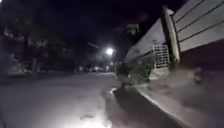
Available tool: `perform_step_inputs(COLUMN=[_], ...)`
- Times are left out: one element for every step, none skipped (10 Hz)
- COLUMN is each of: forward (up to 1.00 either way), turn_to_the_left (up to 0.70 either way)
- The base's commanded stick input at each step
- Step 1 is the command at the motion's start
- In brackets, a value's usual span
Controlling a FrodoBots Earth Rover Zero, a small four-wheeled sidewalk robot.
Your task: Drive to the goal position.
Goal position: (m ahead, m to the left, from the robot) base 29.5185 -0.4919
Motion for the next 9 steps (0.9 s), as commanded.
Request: perform_step_inputs(forward=[0.49, 0.49, 0.49, 0.49, 0.49, 0.49, 0.49, 0.49, 0.49], turn_to_the_left=[0.04, 0.04, 0.04, 0.04, 0.04, 0.04, 0.04, 0.04, 0.04])
